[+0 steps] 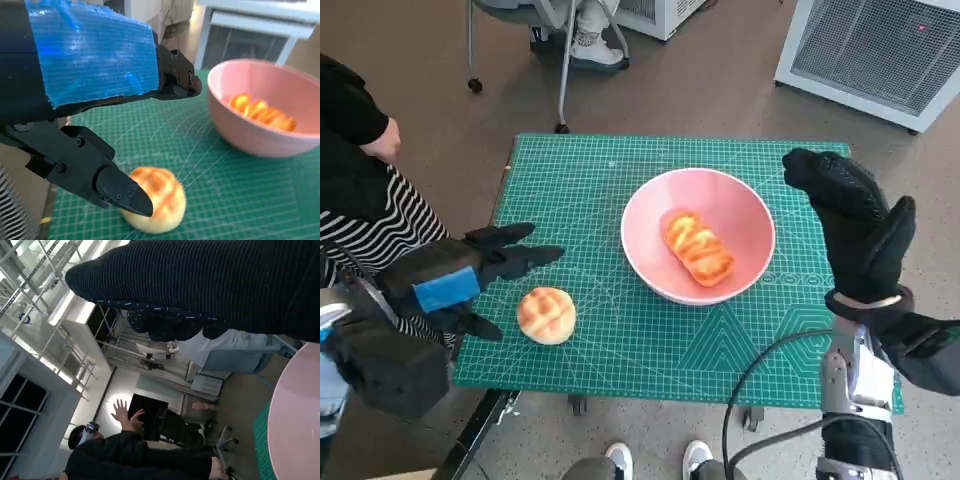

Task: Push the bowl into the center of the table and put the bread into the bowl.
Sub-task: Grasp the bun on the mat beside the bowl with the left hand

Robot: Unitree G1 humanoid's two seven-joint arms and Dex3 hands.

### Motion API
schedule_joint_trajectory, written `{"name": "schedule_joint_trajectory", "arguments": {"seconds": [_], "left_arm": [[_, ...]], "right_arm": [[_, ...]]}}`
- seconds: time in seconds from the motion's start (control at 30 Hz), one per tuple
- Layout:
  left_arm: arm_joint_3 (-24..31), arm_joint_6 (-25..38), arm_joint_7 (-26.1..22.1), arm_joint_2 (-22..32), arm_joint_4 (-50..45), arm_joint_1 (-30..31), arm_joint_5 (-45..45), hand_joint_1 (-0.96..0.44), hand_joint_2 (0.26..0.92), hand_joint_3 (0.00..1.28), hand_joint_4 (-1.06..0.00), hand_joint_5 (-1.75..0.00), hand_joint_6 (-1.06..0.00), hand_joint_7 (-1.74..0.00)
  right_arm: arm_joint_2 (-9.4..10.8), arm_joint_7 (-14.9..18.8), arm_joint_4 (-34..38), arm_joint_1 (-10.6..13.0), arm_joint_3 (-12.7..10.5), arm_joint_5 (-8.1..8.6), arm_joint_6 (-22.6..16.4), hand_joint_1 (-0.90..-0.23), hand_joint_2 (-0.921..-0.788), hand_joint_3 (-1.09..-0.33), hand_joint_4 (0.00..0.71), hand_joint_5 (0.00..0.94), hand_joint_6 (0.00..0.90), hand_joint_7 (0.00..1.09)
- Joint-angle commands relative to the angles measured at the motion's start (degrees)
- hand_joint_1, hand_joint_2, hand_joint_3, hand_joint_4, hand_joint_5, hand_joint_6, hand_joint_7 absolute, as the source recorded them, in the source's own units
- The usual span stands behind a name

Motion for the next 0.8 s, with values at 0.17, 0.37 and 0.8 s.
{"name": "schedule_joint_trajectory", "arguments": {"seconds": [0.17,0.37,0.8], "left_arm": [[-4.7,2.1,-1.2,-1.5,2.7,-0.1,2.0,-0.21,0.727,0.00,-0.16,-0.01,-0.32,-0.03],[-6.9,0.7,0.6,-3.5,7.2,-1.0,3.2,-0.16,0.727,0.00,-0.17,0.00,-0.34,-0.03],[-12.4,-4.8,7.6,-8.3,20.8,-5.8,10.0,-0.05,0.725,0.00,-0.29,-0.03,-0.41,-0.03]], "right_arm": [[-0.6,0.7,-0.3,1.1,-0.3,0.94,1.5,-0.767,-0.921,-0.839,0.102,0.000,0.043,0.46],[-0.8,0.6,-0.5,1.0,-0.4,0.88,1.9,-0.767,-0.921,-0.839,0.102,0.000,0.043,0.46],[-0.5,0.0,-0.9,1.1,0.0,-0.02,2.1,-0.766,-0.921,-0.840,0.104,0.001,0.042,0.47]]}}
